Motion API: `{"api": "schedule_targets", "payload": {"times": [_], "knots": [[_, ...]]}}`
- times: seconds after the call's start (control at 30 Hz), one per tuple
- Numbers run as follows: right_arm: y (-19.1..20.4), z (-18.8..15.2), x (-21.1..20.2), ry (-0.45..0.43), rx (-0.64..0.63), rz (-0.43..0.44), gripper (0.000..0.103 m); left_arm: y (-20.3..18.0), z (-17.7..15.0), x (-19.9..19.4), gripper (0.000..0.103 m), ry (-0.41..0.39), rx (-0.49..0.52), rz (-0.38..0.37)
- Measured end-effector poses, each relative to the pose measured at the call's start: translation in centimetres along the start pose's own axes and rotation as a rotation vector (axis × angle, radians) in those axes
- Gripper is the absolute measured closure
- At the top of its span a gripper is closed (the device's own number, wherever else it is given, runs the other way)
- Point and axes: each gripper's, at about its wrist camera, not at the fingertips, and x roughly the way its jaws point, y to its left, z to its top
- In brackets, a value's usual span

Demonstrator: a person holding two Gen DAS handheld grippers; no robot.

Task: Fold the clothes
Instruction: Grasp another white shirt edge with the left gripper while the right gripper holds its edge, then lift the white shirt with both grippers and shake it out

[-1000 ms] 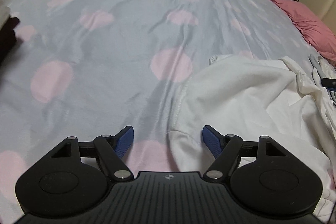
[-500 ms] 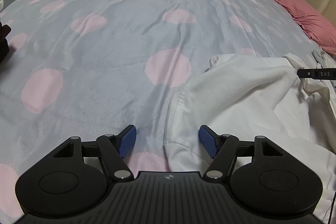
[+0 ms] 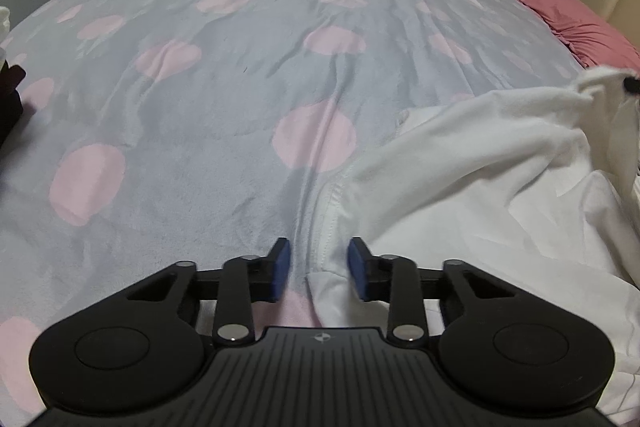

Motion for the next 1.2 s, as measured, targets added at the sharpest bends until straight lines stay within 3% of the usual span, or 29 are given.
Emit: {"api": "schedule_targets", "payload": {"times": [0.1, 0.3, 0.5, 0.7, 0.83, 1.0, 1.2], "knots": [[-0.8, 0.8, -2.2, -0.054, 0.023, -0.038, 0.097, -0.2, -0.1, -0.7, 0.09, -0.013, 0.012, 0.001], [-2.4, 1.5, -7.6, -0.155, 0.052, -0.08, 0.098, -0.8, -0.3, -3.1, 0.096, -0.056, 0.054, -0.005], [-3.5, 1.1, -13.2, -0.232, 0.057, -0.121, 0.098, -1.2, -0.4, -6.2, 0.098, -0.134, 0.084, -0.028], [-3.3, 1.7, -20.5, -0.384, -0.002, -0.168, 0.099, -0.1, 1.1, -11.2, 0.098, -0.254, 0.048, -0.084], [-3.6, 3.4, -26.0, -0.501, -0.006, -0.185, 0.099, 0.7, 3.5, -16.6, 0.098, -0.386, 0.053, -0.097], [-4.6, 6.2, -33.0, -0.635, 0.025, -0.185, 0.099, 2.0, 7.2, -25.9, 0.098, -0.625, 0.07, -0.091], [-5.5, 8.6, -41.2, -0.781, 0.057, -0.168, 0.099, 3.0, 9.7, -37.4, 0.099, -0.916, 0.091, -0.031]]}}
